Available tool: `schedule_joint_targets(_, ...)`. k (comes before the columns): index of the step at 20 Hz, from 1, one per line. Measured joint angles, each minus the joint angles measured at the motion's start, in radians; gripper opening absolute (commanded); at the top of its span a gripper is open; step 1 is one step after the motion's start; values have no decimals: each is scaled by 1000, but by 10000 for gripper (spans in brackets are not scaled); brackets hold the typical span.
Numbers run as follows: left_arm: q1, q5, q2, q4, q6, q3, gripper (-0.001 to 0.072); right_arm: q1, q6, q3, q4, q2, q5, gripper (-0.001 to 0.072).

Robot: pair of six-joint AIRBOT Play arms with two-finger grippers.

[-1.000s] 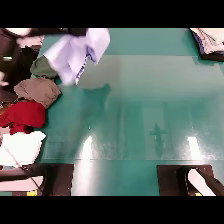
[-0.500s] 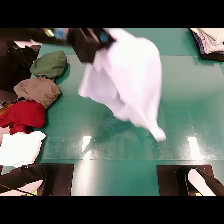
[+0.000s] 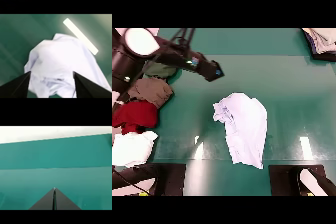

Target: Fold the shirts.

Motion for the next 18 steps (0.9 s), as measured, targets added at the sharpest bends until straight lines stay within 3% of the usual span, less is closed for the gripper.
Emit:
schedule_joint_targets(5,116,-83,32,-34,-19,-272,603,0,0,0,0,0,10,16)
schedule_joint_targets(11,102,205,33,-232,114,-663,602,0,0,0,-1,0,22,16)
schedule_joint_targets(18,-10,402,-37,-306,206,-754,599,0,0,0,-1,0,51,15)
